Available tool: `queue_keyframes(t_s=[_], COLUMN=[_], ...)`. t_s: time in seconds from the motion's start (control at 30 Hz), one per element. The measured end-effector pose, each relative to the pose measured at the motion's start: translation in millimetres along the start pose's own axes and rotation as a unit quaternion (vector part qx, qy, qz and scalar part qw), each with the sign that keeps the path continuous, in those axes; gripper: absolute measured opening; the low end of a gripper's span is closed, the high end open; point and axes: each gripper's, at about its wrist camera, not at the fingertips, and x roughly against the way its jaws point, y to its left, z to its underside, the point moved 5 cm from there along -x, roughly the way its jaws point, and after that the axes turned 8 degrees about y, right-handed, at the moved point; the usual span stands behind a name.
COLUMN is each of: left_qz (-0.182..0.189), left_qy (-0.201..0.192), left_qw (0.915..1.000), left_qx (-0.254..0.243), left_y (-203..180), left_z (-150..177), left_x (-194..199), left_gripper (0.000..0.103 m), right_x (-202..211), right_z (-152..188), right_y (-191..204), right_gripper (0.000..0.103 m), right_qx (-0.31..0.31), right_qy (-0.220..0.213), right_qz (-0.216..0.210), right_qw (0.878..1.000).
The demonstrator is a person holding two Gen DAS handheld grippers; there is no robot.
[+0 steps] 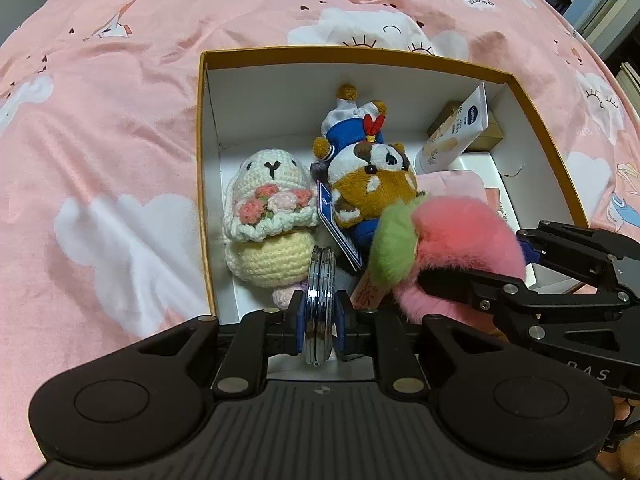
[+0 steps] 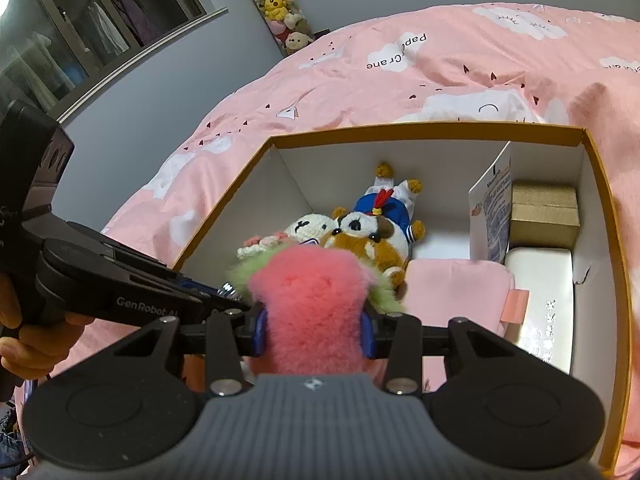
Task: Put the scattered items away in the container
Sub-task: 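Lower the pom-pom and mirror into the shoebox and open both grippers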
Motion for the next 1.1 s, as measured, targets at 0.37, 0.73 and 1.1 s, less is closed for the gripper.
queue_keyframes(t_s=[0.37, 0.73, 1.1], left_qz=[-0.006, -0.017, -0.013], left_qy=[-0.037, -0.087, -0.103], left_qw=[0.9993, 0.9961, 0.9946], left_qx=[0.003, 0.004, 0.001], left_y=[12, 19, 21], left_z=[5, 12, 20], left_x=[20, 43, 44], left_gripper=[0.023, 0.023, 0.023], right_x=[-2, -30, -31], right_z=[1, -3, -5], right_y=[1, 16, 25], right_gripper=[0.043, 0.042, 0.05], right_qx=[-0.002, -0.001, 0.001], right_qy=[0.005, 0.072, 0.086], right_qz=[0.003, -0.027, -0.036], right_qw=[1.0, 0.997, 0.996])
